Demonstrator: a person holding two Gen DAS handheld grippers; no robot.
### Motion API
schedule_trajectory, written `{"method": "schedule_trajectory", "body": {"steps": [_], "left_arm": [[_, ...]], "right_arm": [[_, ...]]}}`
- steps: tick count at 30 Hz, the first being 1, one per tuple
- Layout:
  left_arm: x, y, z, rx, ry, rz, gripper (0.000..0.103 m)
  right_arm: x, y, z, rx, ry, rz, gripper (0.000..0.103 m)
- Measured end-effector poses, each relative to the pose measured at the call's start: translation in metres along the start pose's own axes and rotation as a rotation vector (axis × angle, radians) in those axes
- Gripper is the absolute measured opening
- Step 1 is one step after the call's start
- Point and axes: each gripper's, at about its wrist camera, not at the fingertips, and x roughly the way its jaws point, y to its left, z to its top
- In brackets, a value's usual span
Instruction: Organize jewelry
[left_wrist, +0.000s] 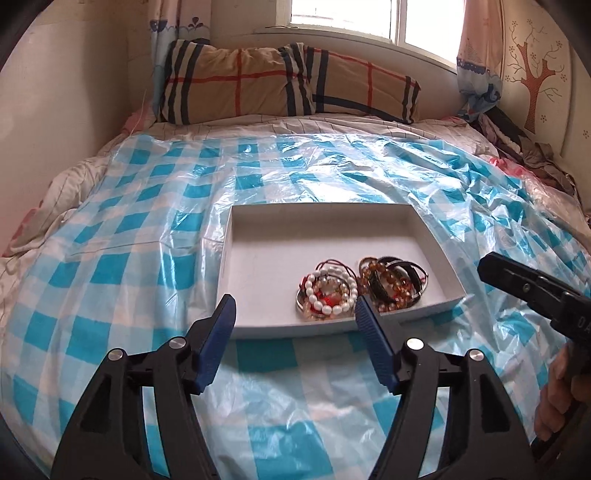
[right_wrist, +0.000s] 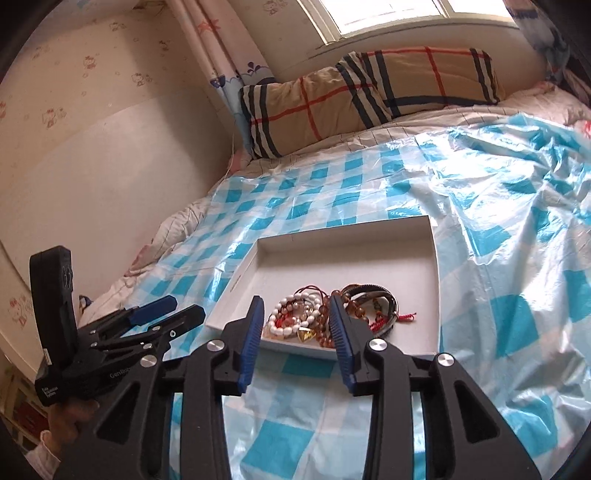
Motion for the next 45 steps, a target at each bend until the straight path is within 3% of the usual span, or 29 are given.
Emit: {"method": "schedule_trajectory", "body": {"steps": [2, 5, 13, 18, 31, 45], "left_arm": [[-0.023, -0.003, -0.014, 0.009, -0.004, 0.016, 0.074], [-0.059, -0.006, -0.035, 0.011, -0.015, 0.036, 0.081], [-0.144, -0.017, -0.078, 0.004, -0.056, 0.059, 0.090], [-0.174, -0.022, -0.098, 0.011, -0.063, 0.066, 0.092], [-0.217, -0.035, -0.119, 0.027, -0.097, 0.059, 0.095], [-0.229, -0.036, -0.122, 0.025, -0.114, 0.062, 0.095]], "right_arm": [[-0.025, 0.016, -0.011, -0.050, -0.017, -0.031, 0.055], [-0.061, 0.034, -0.028, -0.097, -0.038, -0.080, 0.063], [-0.141, 0.060, -0.075, -0.137, -0.080, -0.152, 0.068], [-0.176, 0.068, -0.097, -0.153, -0.106, -0.182, 0.072], [-0.227, 0.070, -0.125, -0.128, -0.147, -0.222, 0.079], [-0.235, 0.082, -0.128, -0.152, -0.153, -0.219, 0.083]]}}
